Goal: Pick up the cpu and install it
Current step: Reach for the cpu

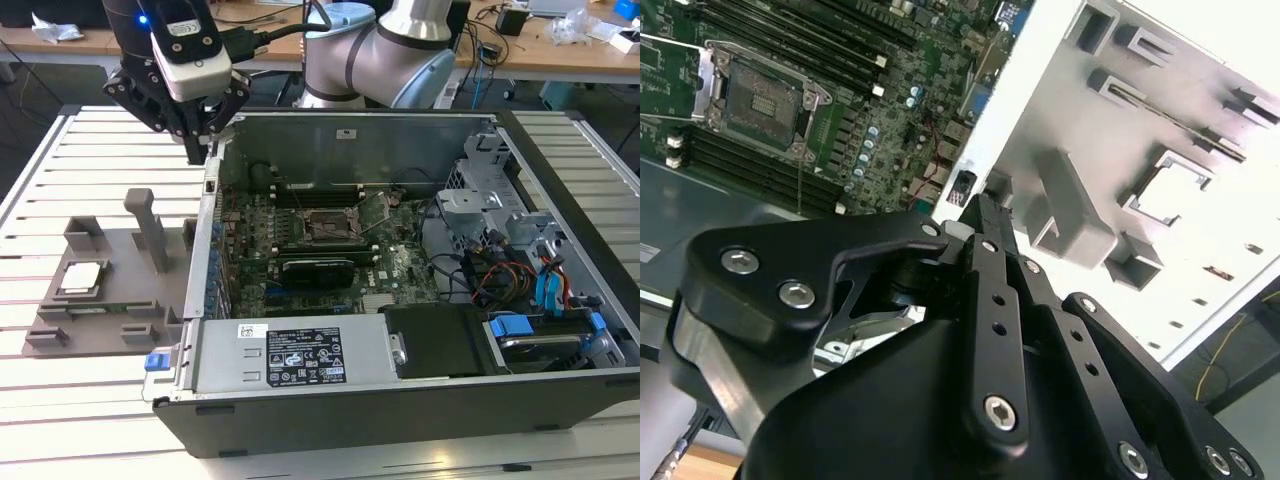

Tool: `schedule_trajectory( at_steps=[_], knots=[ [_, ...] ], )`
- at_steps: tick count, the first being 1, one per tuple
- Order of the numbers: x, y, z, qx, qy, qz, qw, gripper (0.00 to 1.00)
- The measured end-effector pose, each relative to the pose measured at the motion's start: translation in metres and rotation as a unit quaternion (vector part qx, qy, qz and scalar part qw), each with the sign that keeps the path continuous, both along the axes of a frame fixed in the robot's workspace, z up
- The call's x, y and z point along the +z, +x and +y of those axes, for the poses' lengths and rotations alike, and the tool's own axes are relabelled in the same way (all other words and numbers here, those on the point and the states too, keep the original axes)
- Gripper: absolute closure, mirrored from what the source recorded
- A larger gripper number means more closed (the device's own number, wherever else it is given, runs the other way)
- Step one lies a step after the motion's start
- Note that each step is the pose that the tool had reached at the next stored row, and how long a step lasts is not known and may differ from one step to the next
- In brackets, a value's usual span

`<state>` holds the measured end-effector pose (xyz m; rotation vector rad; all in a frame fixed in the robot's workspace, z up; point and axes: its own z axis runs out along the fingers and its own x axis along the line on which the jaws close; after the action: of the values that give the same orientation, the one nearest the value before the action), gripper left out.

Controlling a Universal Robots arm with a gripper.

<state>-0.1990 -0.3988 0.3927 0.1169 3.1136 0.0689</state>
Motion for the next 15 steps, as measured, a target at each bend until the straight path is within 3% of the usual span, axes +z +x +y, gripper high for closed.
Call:
schedule_trajectory(
  at_steps=[15],
  knots=[
    [0.0, -0.007, 0.0, 0.0, 0.0, 0.0, 1.0, 0.89]
  ],
)
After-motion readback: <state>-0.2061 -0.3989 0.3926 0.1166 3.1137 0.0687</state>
